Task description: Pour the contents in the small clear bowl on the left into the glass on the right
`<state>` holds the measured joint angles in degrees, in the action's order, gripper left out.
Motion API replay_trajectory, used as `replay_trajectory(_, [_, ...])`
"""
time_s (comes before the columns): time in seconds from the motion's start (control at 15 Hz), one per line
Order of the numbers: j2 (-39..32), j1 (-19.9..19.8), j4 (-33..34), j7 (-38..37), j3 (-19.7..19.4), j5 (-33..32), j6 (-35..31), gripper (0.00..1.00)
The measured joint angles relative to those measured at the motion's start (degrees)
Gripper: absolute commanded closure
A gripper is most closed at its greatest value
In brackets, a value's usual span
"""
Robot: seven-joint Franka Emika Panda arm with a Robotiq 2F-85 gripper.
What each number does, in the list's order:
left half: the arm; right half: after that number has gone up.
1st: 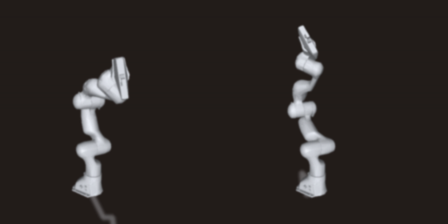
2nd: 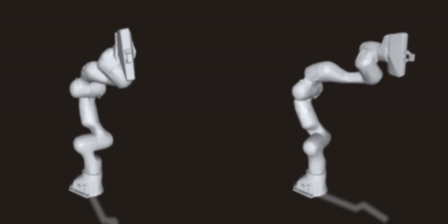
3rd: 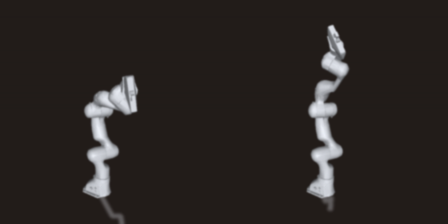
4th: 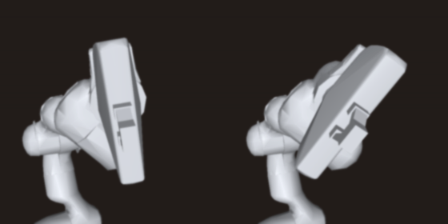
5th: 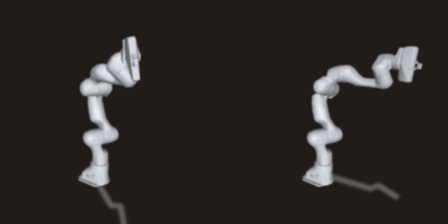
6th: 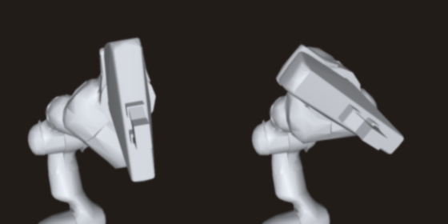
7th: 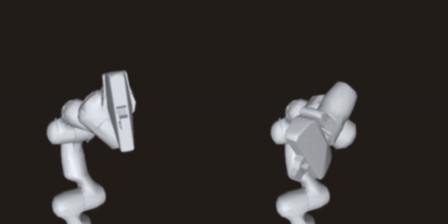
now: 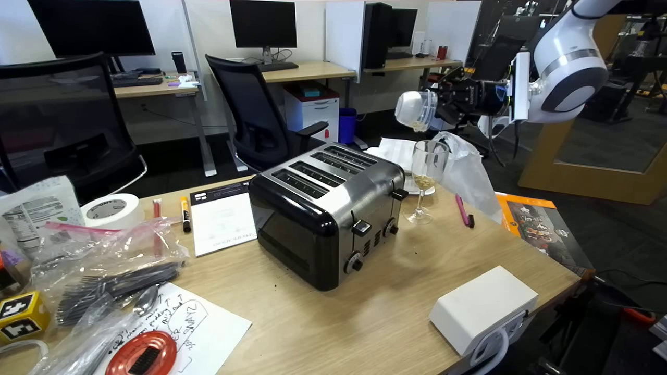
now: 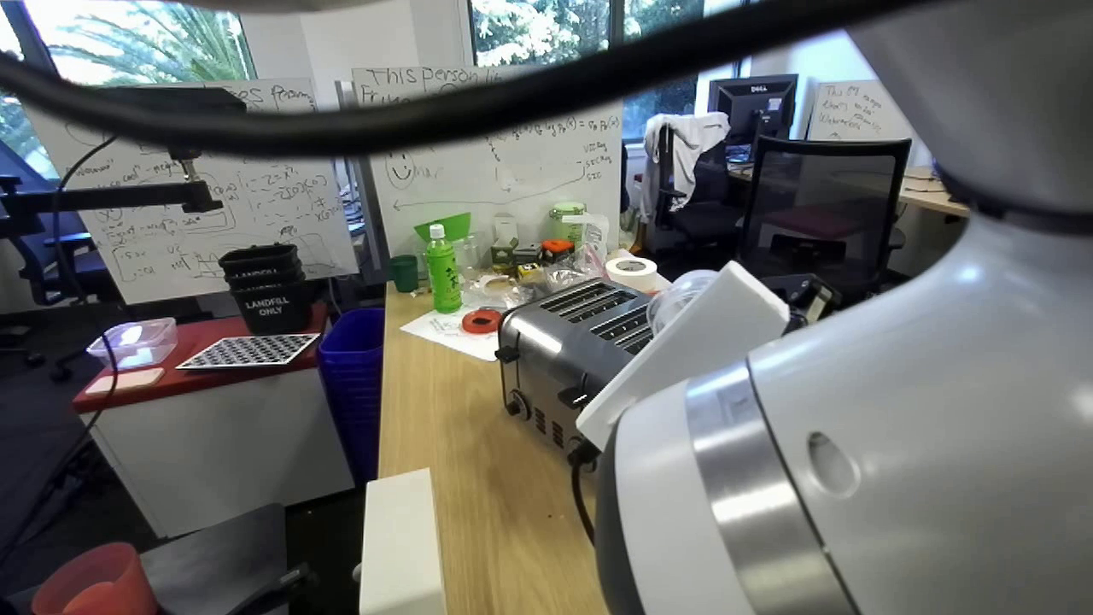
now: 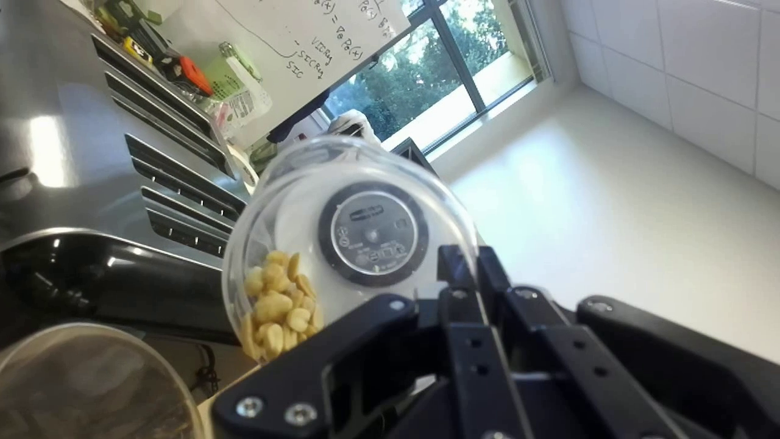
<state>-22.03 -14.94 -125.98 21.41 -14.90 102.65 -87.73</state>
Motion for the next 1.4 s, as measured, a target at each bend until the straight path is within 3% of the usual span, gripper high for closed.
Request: replay_trajectory(1.4, [-2.64, -0.84, 0.0, -9.4, -0.29, 2.37, 2.67, 0.98])
